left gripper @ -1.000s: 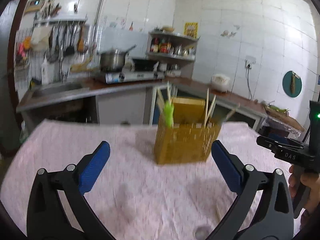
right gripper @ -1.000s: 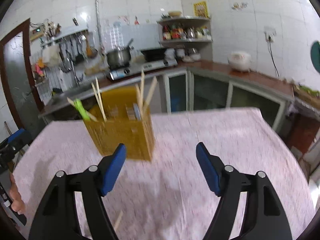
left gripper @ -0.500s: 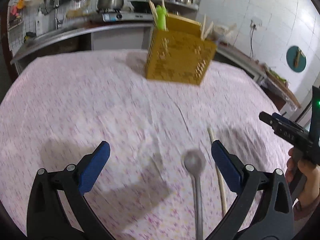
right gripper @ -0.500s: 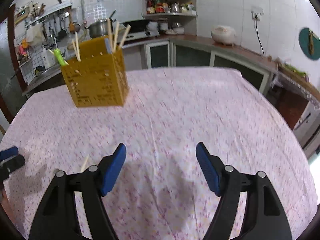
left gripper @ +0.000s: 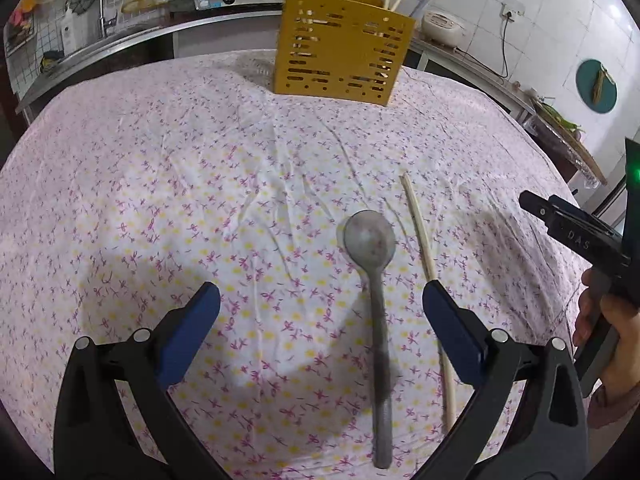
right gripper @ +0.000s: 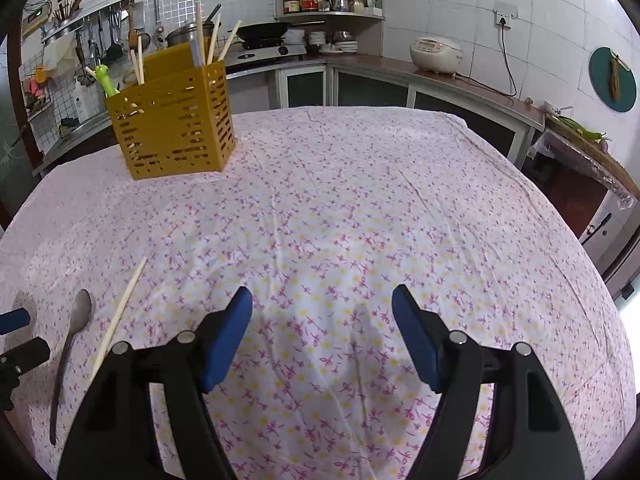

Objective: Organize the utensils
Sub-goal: 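Move both open tools back toward the metal spoon and last chopstick, then close the left tool on the metal spoon handle while the right tool grasps the chopstick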

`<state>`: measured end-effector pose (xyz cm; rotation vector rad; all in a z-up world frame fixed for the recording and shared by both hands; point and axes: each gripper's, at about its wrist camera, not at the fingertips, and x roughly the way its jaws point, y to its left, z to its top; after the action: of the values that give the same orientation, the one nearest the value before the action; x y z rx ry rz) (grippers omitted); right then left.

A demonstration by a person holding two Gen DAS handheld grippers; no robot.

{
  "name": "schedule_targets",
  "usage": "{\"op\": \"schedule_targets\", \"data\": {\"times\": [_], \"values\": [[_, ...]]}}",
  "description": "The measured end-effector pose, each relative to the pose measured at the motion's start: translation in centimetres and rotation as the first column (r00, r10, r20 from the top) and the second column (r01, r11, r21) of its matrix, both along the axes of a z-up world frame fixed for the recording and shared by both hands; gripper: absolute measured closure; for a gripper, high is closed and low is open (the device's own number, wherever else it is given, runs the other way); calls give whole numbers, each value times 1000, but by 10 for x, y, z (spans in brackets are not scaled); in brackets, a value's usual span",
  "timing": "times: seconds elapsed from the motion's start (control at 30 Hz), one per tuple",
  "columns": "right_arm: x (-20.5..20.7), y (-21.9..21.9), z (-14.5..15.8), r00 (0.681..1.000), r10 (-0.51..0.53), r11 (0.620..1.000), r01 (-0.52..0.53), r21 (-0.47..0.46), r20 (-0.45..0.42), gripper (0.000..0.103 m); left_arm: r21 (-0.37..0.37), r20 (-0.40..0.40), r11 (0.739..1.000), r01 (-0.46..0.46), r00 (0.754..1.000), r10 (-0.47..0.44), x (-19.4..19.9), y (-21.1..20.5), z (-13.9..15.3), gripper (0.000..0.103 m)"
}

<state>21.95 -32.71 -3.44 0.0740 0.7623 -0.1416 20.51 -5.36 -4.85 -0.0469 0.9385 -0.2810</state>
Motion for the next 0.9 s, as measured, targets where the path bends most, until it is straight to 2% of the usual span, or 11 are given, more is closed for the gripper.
{"op": "schedule_targets", "data": {"times": [0.07,0.23,0.3,0.47,0.6,0.63,0.8,0.9], "values": [[1,0,0,1000,-4,1000,4,-1,-1,32,8,-5,1000,-2,1000,2,1,-4,0,5],[6,4,0,1000,-11,1000,11,-29,-11,32,33,-19,999,10,1000,-10,5,-14,-7,17],[7,4,-1,1000,-18,999,17,-30,-20,32,45,-21,999,15,1000,-14,5,-16,-8,28],[11,11,-5,999,-12,1000,11,-20,-46,32,49,-41,998,29,999,-27,11,-22,-10,45],[15,21,-5,999,3,1000,-4,-31,-50,32,111,-33,993,35,999,-32,19,-30,-13,65],[17,23,-4,999,4,999,-6,-34,-50,32,121,-29,992,36,999,-33,21,-31,-13,67],[21,30,-2,998,12,1000,-14,-23,-57,32,136,-30,990,48,999,-44,34,-26,-13,93],[23,37,-1,998,22,999,-24,-23,-63,32,102,-49,993,57,997,-52,43,-19,-13,95]]}}
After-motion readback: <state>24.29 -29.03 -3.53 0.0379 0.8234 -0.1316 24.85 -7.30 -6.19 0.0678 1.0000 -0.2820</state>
